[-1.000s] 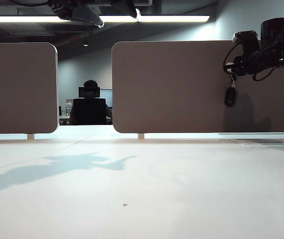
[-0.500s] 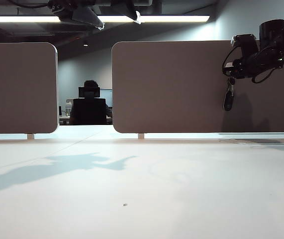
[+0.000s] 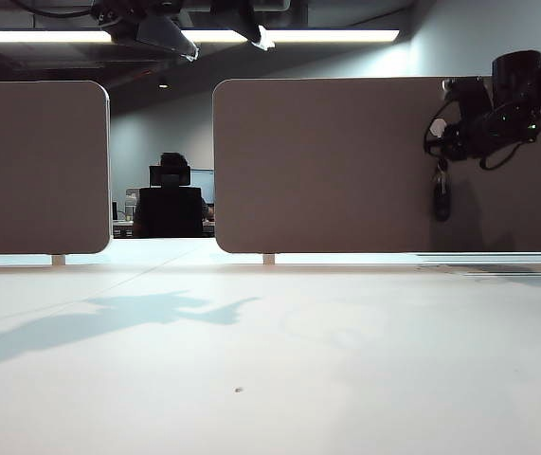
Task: Hang the bunch of keys on the hook.
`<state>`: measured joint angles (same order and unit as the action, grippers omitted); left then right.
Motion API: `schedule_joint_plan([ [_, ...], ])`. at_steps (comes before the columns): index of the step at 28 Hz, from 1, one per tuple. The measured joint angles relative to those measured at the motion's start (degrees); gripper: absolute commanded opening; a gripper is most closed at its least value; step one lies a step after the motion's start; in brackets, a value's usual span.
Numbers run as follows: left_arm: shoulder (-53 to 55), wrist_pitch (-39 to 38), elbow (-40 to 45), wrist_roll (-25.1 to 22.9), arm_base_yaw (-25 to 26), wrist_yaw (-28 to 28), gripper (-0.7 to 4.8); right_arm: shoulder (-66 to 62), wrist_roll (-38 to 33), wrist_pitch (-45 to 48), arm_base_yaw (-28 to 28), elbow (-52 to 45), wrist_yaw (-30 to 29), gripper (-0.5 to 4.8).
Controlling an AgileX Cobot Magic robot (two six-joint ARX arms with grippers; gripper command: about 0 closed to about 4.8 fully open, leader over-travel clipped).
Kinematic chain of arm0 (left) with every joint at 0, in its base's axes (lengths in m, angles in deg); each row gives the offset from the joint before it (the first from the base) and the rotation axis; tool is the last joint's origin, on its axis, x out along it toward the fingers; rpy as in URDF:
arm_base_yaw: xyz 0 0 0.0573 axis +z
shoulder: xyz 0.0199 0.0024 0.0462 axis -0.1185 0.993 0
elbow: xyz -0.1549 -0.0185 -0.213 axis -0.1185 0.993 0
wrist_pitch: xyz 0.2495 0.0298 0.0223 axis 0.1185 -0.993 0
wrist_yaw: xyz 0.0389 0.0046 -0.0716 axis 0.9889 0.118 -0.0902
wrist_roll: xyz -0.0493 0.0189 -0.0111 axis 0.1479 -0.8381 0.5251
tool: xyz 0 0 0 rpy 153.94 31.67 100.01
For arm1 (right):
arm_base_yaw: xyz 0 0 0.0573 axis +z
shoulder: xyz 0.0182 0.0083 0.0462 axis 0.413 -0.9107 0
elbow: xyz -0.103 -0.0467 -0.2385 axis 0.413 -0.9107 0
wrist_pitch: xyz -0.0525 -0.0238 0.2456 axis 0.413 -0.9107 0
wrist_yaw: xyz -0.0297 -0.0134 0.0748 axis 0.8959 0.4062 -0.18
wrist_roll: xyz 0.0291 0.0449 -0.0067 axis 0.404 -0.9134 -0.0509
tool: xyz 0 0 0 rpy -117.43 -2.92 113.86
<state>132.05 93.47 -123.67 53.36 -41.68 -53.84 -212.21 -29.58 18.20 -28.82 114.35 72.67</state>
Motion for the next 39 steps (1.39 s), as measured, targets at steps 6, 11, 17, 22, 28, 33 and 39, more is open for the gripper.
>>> schedule_joint_plan([
  [6, 0.0, -0.37, 0.0, 0.0, -0.02, 0.0, 4.79, -1.07, 0.0, -1.7, -0.74, -0.24, 0.9, -0.06],
  [11, 0.0, -0.35, 0.0, 0.0, -0.02, 0.0, 4.79, -0.92, 0.0, -0.42, -0.42, -0.11, 0.07, -0.06],
  [17, 0.0, -0.37, 0.0, 0.0, -0.02, 0.0, 4.79, -0.52, -0.02, -0.7, -0.13, -0.17, -2.16, -0.06],
  [22, 0.0, -0.35, 0.0, 0.0, -0.02, 0.0, 4.79, 0.76, 0.0, -0.28, 0.46, -0.17, -2.36, -0.06],
  [28, 0.0, -0.35, 0.0, 0.0, -0.02, 0.0, 4.79, 1.55, 0.0, -0.48, 0.35, -0.17, -2.62, -0.06],
  [33, 0.0, -0.35, 0.0, 0.0, -0.02, 0.0, 4.79, 1.68, 0.0, -0.33, 0.22, -0.17, -2.62, -0.06],
  [39, 0.0, -0.35, 0.0, 0.0, -0.02, 0.0, 4.79, 1.68, 0.0, -0.17, -0.39, -0.2, -3.15, -0.06],
])
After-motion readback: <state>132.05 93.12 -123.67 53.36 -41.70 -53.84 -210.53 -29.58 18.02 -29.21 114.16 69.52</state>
